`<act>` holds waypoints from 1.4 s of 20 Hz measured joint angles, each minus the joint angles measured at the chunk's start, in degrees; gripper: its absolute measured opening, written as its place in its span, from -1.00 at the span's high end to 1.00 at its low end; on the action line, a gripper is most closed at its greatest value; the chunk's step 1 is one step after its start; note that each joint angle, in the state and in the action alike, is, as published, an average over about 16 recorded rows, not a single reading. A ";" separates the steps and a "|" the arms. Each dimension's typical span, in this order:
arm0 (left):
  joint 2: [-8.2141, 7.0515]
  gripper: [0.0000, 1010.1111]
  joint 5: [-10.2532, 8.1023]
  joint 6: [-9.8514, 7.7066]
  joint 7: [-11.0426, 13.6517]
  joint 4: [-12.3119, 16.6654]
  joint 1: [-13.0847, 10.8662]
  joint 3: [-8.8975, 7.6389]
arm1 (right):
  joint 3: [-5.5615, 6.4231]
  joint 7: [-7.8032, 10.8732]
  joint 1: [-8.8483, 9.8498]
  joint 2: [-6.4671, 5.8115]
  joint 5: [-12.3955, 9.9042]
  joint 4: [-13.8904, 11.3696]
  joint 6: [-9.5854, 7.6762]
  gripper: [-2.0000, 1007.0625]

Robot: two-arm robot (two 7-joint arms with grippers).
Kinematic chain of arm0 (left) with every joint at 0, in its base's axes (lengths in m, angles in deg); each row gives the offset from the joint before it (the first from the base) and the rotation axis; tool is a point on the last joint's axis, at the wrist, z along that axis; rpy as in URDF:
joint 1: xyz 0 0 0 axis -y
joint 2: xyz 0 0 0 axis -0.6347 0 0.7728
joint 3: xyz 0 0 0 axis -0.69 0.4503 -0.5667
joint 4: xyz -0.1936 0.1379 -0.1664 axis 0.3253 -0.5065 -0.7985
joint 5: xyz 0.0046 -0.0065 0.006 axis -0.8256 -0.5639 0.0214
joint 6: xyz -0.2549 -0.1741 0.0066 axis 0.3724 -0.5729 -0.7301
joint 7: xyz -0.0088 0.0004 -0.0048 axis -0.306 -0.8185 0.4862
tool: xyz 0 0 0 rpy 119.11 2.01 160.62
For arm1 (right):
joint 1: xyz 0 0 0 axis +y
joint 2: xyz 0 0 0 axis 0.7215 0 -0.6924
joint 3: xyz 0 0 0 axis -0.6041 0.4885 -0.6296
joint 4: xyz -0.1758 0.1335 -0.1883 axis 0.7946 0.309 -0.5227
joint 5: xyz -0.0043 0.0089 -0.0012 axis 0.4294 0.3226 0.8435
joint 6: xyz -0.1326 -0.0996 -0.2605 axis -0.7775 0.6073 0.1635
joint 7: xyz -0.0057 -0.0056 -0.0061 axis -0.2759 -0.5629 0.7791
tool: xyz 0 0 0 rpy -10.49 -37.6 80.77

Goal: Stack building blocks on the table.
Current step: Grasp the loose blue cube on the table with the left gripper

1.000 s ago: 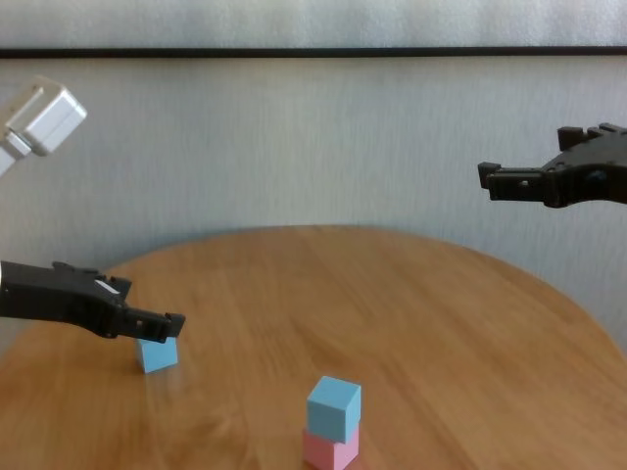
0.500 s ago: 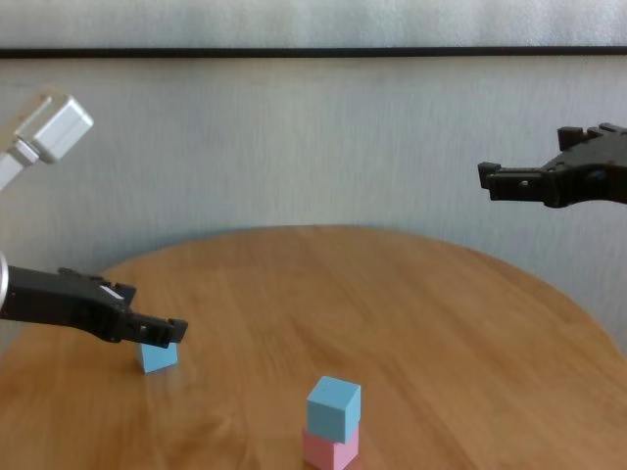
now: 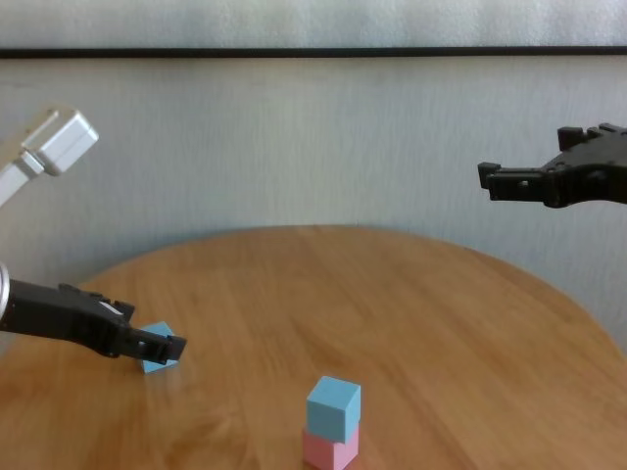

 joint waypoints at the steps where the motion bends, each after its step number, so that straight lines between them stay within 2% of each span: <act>1: 0.00 -0.98 0.04 -0.04 0.00 -0.14 0.07 0.13 | 0.00 0.00 0.00 0.00 0.00 0.00 0.00 -0.99; 15: 1.09 -0.98 1.31 1.59 -0.36 -3.38 1.65 1.21 | 0.00 0.00 0.00 0.00 0.00 0.00 0.00 -1.00; 28: 2.27 -0.98 2.34 1.50 -0.97 -5.72 2.51 0.94 | 0.00 0.00 0.00 0.00 0.00 0.00 0.00 -1.00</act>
